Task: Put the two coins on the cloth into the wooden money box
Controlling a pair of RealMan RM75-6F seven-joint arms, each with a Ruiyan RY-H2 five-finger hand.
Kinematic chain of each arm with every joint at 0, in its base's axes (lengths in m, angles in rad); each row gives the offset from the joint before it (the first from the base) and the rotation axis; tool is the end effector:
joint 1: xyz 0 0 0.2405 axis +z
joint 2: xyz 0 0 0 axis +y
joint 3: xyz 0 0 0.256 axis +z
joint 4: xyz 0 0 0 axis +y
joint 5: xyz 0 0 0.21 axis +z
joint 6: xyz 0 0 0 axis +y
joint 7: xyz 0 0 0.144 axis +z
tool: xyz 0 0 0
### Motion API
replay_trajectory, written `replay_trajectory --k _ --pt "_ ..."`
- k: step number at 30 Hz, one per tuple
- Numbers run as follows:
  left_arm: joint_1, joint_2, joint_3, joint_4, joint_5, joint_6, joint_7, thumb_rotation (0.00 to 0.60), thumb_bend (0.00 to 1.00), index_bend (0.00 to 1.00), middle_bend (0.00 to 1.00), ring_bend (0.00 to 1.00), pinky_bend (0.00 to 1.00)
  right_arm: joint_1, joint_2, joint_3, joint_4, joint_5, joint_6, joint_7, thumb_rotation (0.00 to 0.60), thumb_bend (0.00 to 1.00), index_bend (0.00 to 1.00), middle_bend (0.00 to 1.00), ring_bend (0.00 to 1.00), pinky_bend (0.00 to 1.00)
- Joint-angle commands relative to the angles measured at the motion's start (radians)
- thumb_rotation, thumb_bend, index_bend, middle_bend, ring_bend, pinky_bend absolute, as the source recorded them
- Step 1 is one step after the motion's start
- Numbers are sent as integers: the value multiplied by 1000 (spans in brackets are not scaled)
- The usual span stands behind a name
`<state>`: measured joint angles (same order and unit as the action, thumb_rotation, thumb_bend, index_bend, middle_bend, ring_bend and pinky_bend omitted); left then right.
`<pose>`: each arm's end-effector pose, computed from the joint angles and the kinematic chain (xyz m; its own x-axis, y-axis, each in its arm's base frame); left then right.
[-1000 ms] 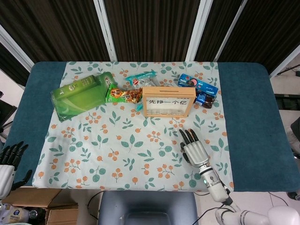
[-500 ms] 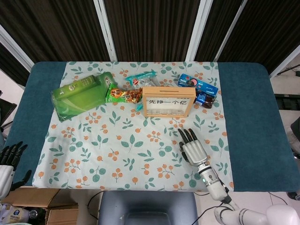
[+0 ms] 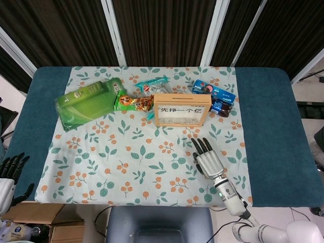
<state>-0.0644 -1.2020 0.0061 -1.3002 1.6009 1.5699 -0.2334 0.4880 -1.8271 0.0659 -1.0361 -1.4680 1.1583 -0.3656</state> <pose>-0.3511 0.1656 0.1608 0.3951 -0.0115 0.9186 0.9146 -0.0883 -0.3945 -0.2290 -0.2864 -0.0693 0.6450 -0.0770 0.7603 -0.7239 -0.3802 0.5756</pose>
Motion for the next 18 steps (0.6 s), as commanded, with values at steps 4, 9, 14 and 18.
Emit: replay_trajectory --k 4,9,14,18 --pt "-2 -2 0 3 0 -1 -4 600 368 0 0 0 32 3 -2 -2 11 -5 1 -1 600 499 615 68 0 0" --pt "-1 -5 0 9 2 1 -10 600 368 0 0 0 32 5 -3 -3 12 -16 12 19 600 523 612 77 0 0" --pt "-1 -7 0 15 -1 -1 -13 600 368 0 0 0 32 7 -5 0 16 -14 10 19 600 572 613 82 0 0" --pt "0 -7 1 18 -3 -2 -16 600 368 0 0 0 32 7 -7 3 14 -5 1 15 600 590 613 83 0 0"
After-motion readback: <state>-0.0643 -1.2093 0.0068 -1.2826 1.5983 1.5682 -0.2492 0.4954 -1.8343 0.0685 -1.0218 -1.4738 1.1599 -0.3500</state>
